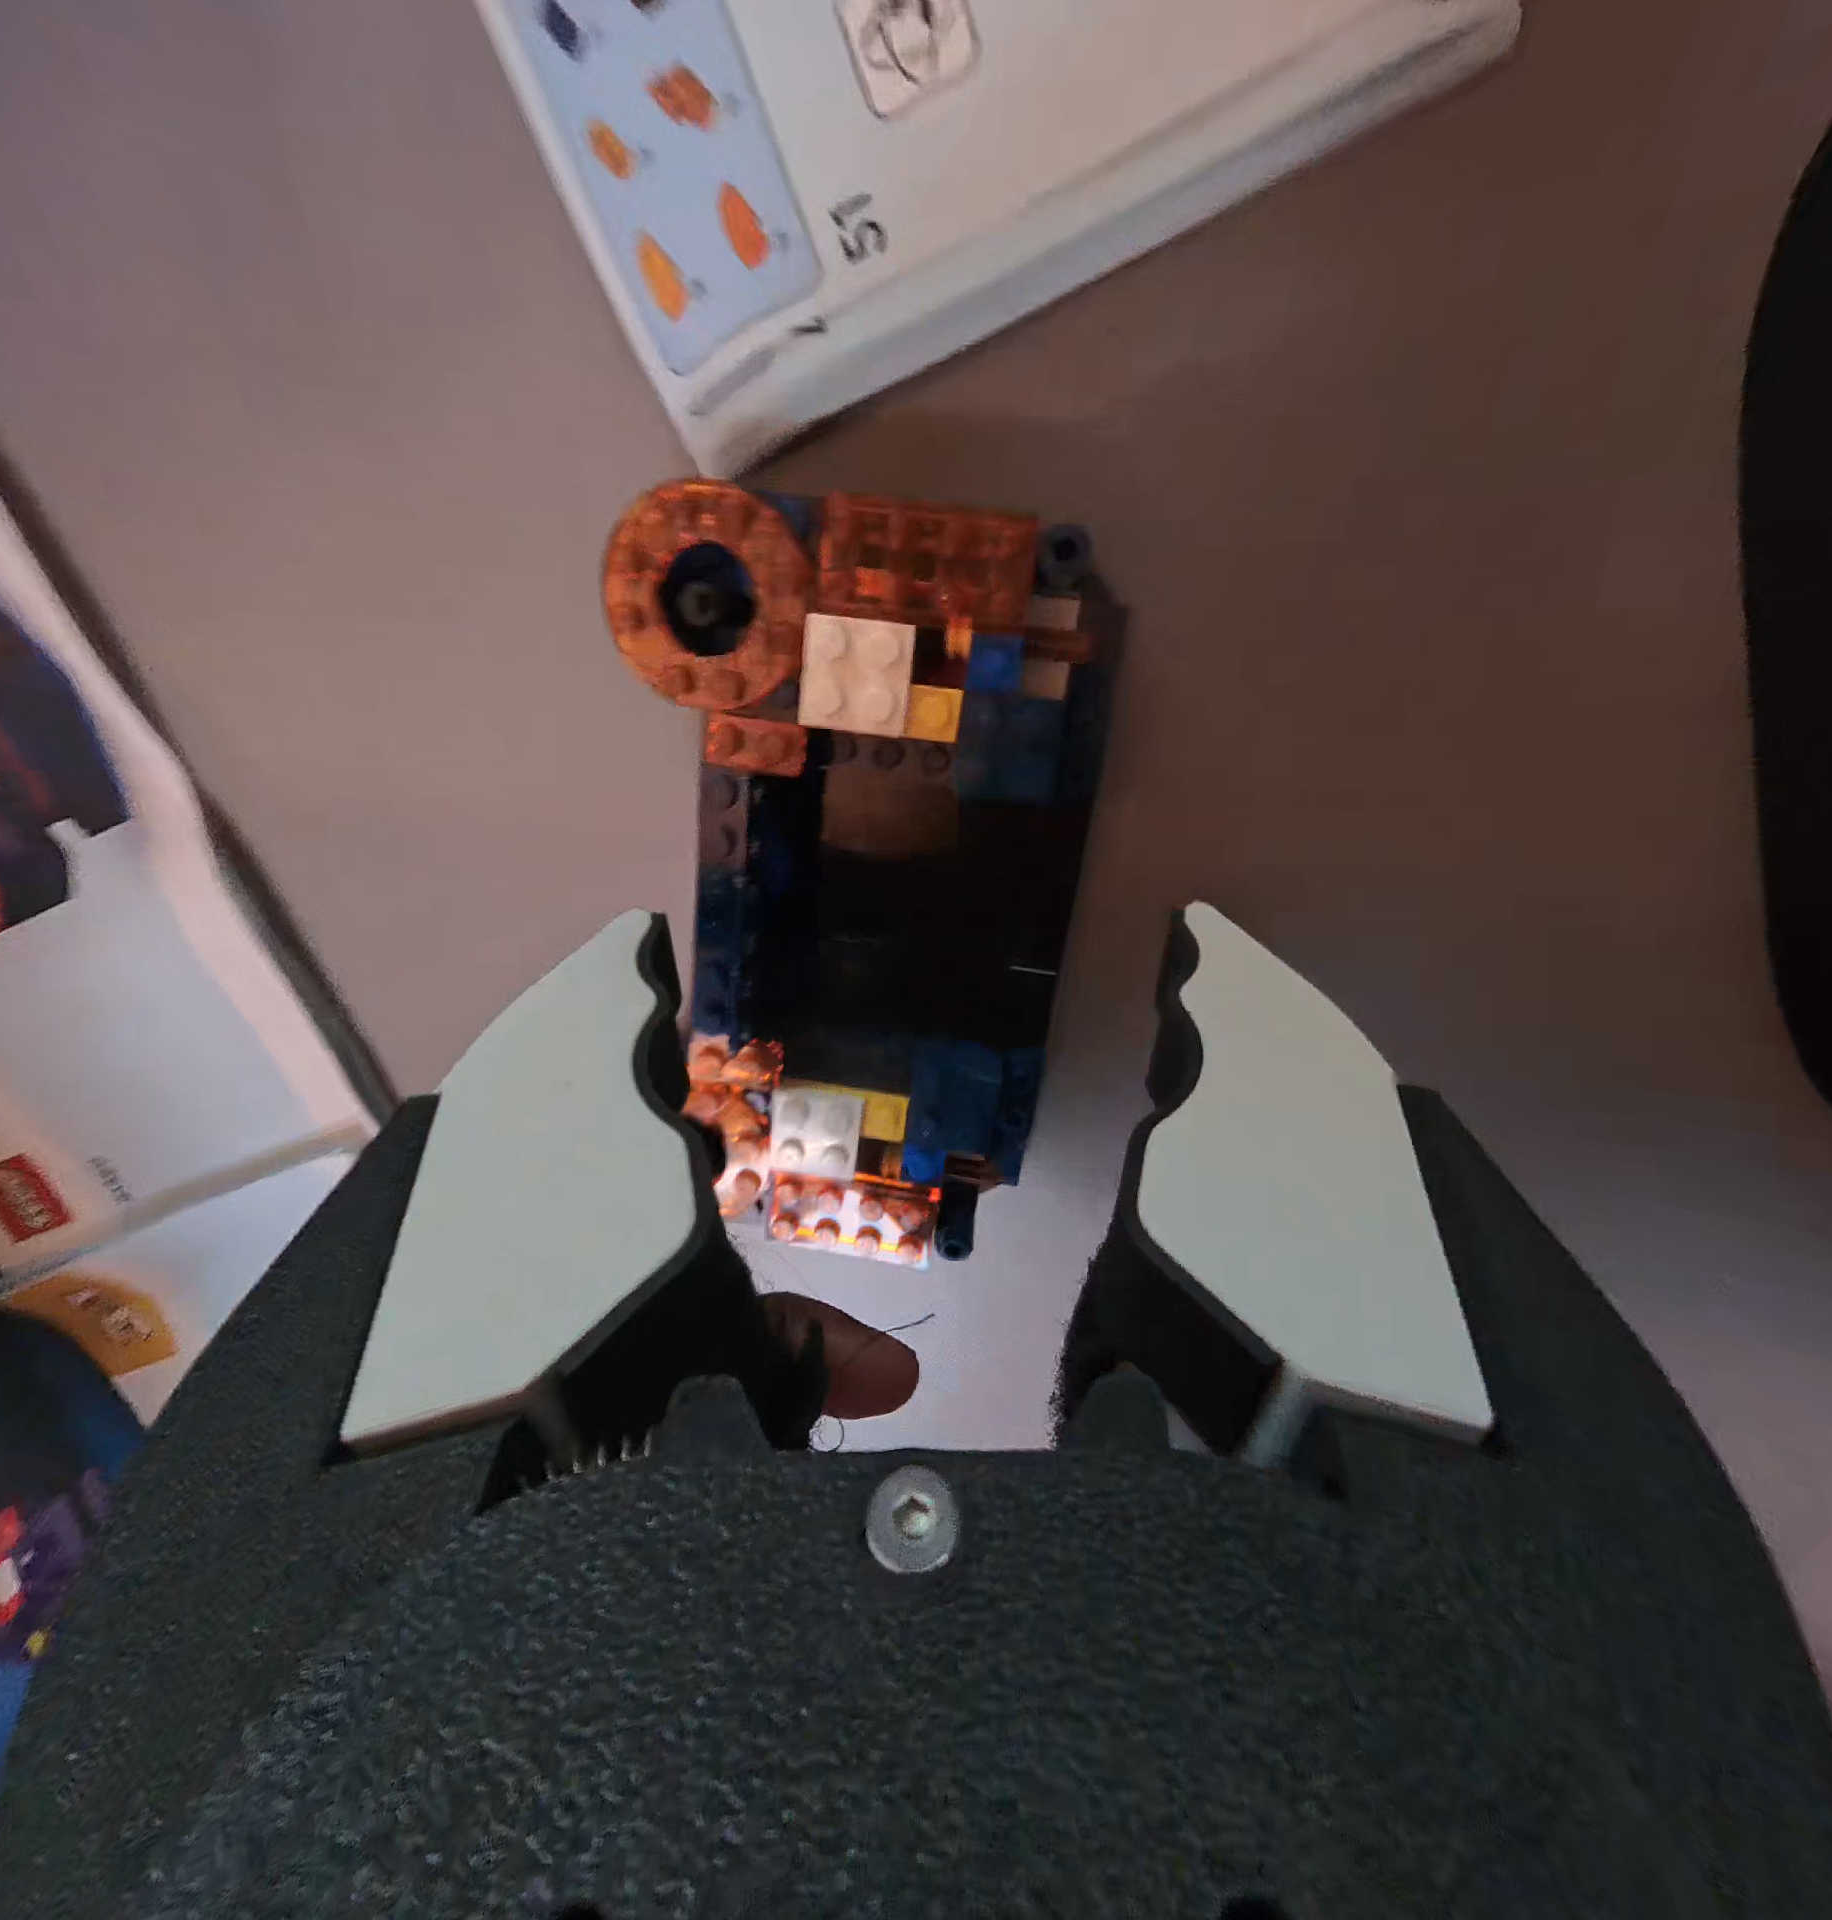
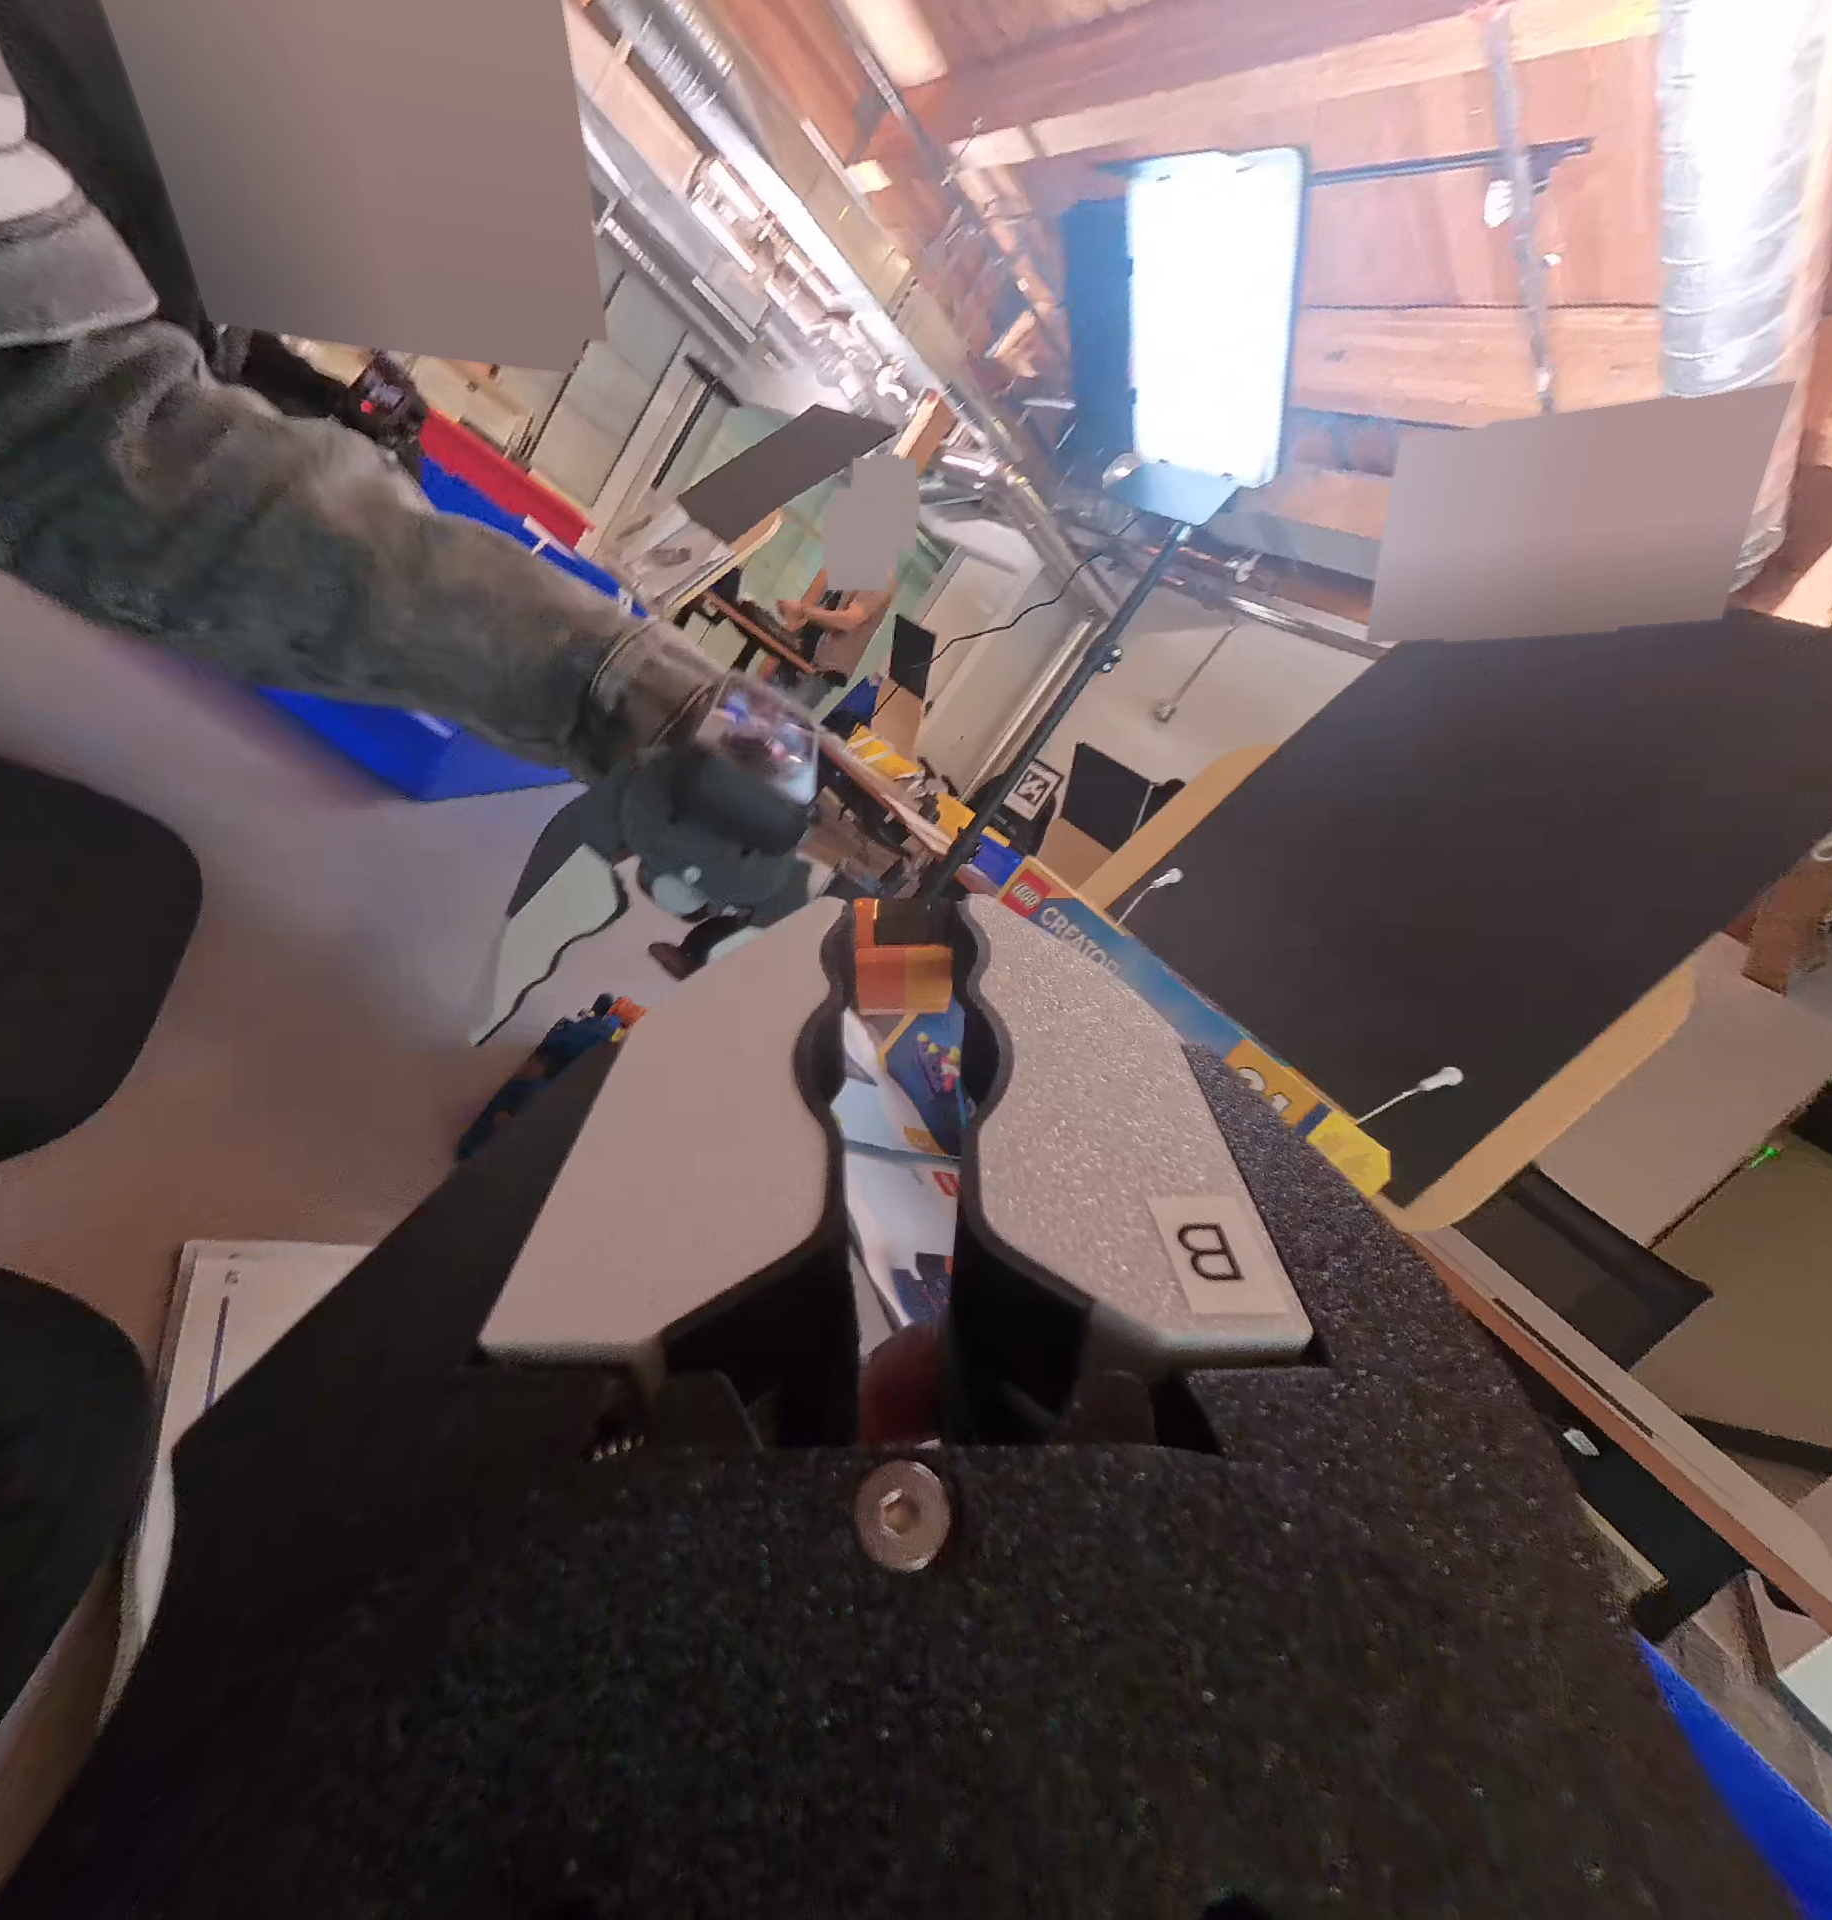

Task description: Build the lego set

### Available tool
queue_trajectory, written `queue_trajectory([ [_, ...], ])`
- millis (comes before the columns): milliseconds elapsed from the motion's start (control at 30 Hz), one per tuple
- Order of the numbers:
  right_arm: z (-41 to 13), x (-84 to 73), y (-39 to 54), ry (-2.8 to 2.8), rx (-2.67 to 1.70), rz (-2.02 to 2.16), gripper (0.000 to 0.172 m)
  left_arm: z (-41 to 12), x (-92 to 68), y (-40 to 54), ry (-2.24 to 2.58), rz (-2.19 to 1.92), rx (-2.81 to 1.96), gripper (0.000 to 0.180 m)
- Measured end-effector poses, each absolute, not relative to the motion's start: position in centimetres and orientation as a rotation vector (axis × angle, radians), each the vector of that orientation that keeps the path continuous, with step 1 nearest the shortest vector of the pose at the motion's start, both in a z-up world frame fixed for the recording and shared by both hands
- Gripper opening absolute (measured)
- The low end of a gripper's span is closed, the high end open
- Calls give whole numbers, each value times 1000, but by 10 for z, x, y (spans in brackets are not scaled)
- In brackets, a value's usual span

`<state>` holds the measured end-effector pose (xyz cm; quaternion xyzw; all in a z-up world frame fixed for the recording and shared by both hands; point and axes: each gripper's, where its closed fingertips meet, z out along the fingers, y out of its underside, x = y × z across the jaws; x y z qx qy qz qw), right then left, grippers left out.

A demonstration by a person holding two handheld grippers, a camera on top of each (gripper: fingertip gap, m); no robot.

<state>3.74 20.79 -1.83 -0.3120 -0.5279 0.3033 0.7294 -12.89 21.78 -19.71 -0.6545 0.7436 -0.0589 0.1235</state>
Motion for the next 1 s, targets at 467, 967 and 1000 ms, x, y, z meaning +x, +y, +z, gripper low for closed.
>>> queue_trajectory([
  [467, -10, 46, 211, -1122, -682, 655, 17, -212, -138, 207, 2068, -61, -2121, 72],
  [967, -17, 44, 214, -1136, -702, 664, 17, -194, -149, 173, 1405, -69, -2448, 81],
  [1000, -18, 44, 214, -1137, -704, 665, 17, -187, -151, 171, 1368, -89, -2411, 84],
])
